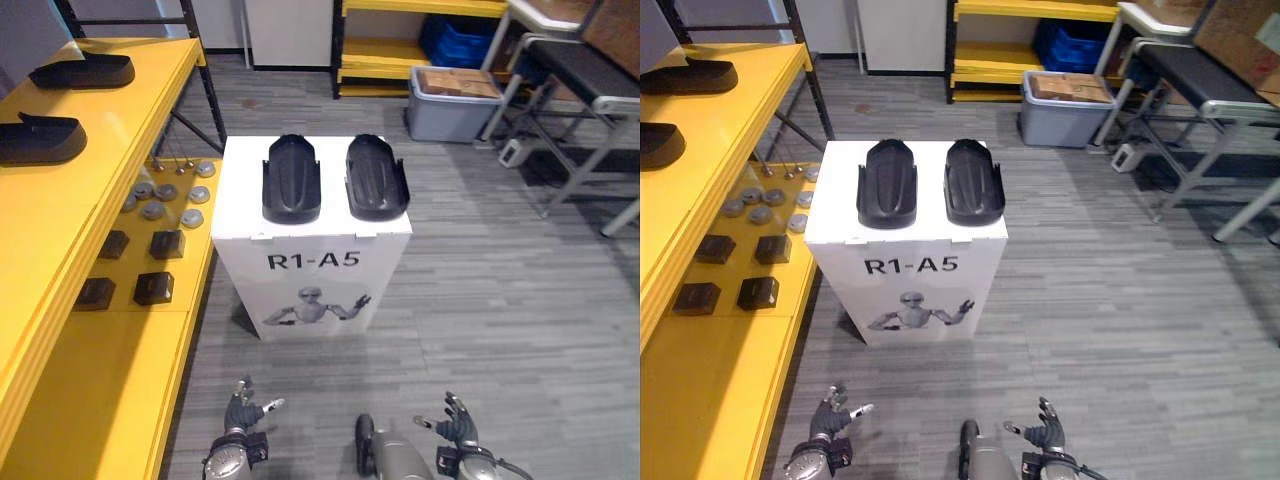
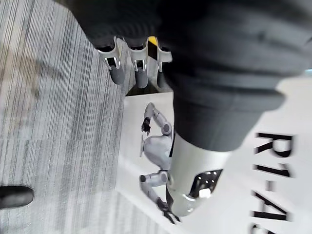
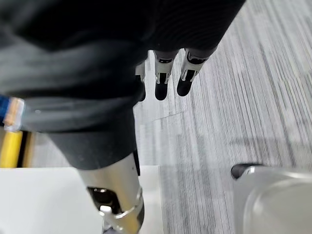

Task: Walk over and take plastic housings, then place them on the shelf

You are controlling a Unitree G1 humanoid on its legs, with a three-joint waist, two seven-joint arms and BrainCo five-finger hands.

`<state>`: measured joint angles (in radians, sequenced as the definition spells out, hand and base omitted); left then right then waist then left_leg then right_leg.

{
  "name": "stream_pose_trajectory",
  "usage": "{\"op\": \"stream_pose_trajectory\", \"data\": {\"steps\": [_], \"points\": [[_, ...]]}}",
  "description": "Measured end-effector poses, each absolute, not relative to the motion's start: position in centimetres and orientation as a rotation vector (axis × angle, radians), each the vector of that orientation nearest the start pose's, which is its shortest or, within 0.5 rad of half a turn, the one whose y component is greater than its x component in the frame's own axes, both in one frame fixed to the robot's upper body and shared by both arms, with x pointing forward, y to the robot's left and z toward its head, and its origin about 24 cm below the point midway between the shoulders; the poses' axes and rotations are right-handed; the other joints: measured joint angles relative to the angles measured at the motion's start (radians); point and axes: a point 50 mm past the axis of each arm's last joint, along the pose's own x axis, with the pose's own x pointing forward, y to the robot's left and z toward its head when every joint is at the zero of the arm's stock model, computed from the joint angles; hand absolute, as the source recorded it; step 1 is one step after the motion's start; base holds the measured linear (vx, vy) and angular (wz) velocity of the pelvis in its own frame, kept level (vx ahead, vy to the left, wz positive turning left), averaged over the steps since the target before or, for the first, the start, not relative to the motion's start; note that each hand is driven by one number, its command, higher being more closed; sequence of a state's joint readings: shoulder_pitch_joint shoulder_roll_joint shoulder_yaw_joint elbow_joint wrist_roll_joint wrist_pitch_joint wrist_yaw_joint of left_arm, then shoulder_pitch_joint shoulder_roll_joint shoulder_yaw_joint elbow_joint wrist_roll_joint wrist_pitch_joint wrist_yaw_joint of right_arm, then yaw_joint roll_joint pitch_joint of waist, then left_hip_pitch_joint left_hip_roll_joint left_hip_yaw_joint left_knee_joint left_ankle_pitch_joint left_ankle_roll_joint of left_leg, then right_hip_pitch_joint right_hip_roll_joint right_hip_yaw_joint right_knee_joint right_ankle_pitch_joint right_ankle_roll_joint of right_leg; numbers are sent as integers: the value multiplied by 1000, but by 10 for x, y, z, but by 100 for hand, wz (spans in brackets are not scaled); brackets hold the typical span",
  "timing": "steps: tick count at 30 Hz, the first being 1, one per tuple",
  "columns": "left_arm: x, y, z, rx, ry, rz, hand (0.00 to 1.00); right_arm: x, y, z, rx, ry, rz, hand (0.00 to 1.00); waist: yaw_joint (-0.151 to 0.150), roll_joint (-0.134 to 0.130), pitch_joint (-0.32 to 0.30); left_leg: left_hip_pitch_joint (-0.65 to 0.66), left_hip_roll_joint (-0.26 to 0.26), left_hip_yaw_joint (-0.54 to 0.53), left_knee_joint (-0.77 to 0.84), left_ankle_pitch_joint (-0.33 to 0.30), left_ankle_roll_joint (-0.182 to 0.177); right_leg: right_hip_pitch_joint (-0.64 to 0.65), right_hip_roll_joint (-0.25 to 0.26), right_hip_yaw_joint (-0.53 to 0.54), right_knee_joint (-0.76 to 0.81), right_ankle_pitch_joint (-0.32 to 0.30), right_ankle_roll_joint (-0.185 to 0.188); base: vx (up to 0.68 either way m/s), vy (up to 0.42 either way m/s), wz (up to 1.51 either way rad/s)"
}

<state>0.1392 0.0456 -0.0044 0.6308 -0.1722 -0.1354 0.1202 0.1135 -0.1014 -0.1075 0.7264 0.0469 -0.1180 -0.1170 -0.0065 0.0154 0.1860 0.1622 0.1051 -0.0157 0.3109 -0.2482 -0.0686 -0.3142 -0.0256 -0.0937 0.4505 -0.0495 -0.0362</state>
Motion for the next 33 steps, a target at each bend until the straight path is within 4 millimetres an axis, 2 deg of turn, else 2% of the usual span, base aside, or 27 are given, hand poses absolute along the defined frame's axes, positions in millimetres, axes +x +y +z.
{"op": "stream_pose_trajectory", "data": {"steps": [1, 3, 4, 6, 7, 8, 9, 10, 11, 12, 14, 17, 20, 24, 26, 27, 28, 30, 31, 33], "points": [[162, 172, -108, -107, 630, 239, 0, 149, -217, -114, -65, 700, -305, 0, -13, 4, -1, -53, 2, -2, 174, 61, 0, 78, -20, -47, -7, -52, -5, 433, -248, 86], [162, 170, -108, -124, 626, 251, 0, 150, -213, -113, -67, 689, -288, 0, -10, 3, 0, -133, 25, 12, 373, 138, 1, 150, -25, -67, -54, -65, -7, 340, -188, 61], [163, 170, -107, -126, 624, 249, 0, 153, -209, -111, -64, 672, -272, 0, 4, 5, -1, -207, 71, 61, 522, 111, -3, 217, -17, -81, -107, -66, -8, 320, -149, 28], [164, 168, -107, -130, 619, 244, 0, 156, -207, -107, -50, 648, -276, 0, 27, -1, -3, -292, 121, 132, 569, 60, -23, 308, -18, -89, -180, -66, -8, 323, -95, 11], [163, 168, -107, -131, 622, 245, 0, 157, -206, -107, -42, 646, -279, 0, 28, 0, -4, -305, 130, 151, 540, 53, -29, 329, -20, -90, -197, -66, -8, 255, 19, 3], [161, 168, -108, -130, 629, 247, 0, 158, -205, -107, -31, 645, -288, 0, 26, 4, -5, -320, 140, 180, 429, 50, -33, 362, -24, -95, -220, -65, -7, 233, 84, 6], [161, 168, -109, -130, 631, 248, 0, 156, -208, -108, -24, 649, -308, 0, 23, 8, -6, -320, 134, 195, 272, 60, -30, 384, -27, -97, -233, -65, -2, 219, 114, 6], [161, 168, -109, -130, 632, 247, 0, 155, -210, -108, -21, 653, -321, 0, 23, 12, -8, -319, 125, 199, 182, 85, -24, 388, -28, -96, -235, -68, 7, 209, 169, 0], [161, 165, -109, -137, 634, 245, 0, 153, -218, -108, -27, 654, -346, 0, 21, 46, -21, -322, 112, 180, 17, 236, -20, 387, -15, -89, -236, -85, 40, 195, 214, 4], [161, 168, -112, -122, 650, 244, 0, 148, -221, -113, -15, 687, -376, 0, 20, 32, -20, -298, 88, 179, -21, 213, -9, 390, -26, -79, -246, -94, 61, 197, 218, 8], [160, 174, -114, -102, 663, 249, 0, 140, -223, -116, 5, 708, -406, 0, 20, 2, -27, -260, 42, 195, -97, 234, 9, 400, -65, -52, -270, -96, 72, 190, 181, 7], [149, 184, -118, -75, 694, 265, 0, 135, -228, -117, 23, 711, -445, 0, 20, 0, -34, -197, 11, 226, -167, 246, 18, 424, -89, -21, -287, -94, 84, 113, 122, -17], [145, 192, -119, -53, 702, 273, 0, 136, -232, -113, 35, 687, -476, 0, 19, -2, -40, -168, 1, 249, -242, 279, 15, 414, -89, 1, -301, -89, 94, 39, 29, -20], [141, 191, -120, -55, 710, 269, 0, 141, -258, -88, 17, 557, -579, 0, 7, -10, -45, -133, 3, 263, -330, 316, 8, 398, -74, 21, -301, -89, 95, 17, -1, -15], [131, 194, -123, -50, 732, 273, 0, 148, -279, -62, -23, 433, -636, 0, -17, -11, -66, -131, 1, 275, -357, 321, 8, 379, -71, 37, -301, -88, 95, 24, 15, -20], [128, 195, -124, -49, 741, 273, 0, 150, -284, -55, -38, 403, -643, 0, -21, -17, -67, -131, 0, 279, -360, 321, 8, 375, -71, 42, -301, -88, 95, 32, 46, -27], [124, 197, -124, -43, 749, 271, 0, 156, -297, -33, -71, 307, -672, 0, -24, -16, -79, -126, -2, 292, -369, 321, 8, 367, -71, 58, -301, -88, 96, 26, 44, -20], [122, 199, -125, -36, 752, 270, 0, 159, -306, -20, -97, 254, -686, 0, -28, -21, -82, -123, -4, 292, -377, 322, 9, 365, -72, 60, -301, -88, 96, 24, 36, -10], [119, 203, -125, -17, 758, 267, 0, 165, -315, -3, -138, 192, -695, 0, -29, -28, -87, -123, -6, 291, -381, 322, 9, 364, -72, 62, -302, -87, 96, 0, 0, 0], [117, 206, -125, -11, 763, 268, 0, 171, -318, 9, -164, 145, -688, 0, -29, -29, -87, -124, -7, 291, -383, 322, 10, 360, -72, 63, -302, -87, 96, 0, 0, 0]]}}
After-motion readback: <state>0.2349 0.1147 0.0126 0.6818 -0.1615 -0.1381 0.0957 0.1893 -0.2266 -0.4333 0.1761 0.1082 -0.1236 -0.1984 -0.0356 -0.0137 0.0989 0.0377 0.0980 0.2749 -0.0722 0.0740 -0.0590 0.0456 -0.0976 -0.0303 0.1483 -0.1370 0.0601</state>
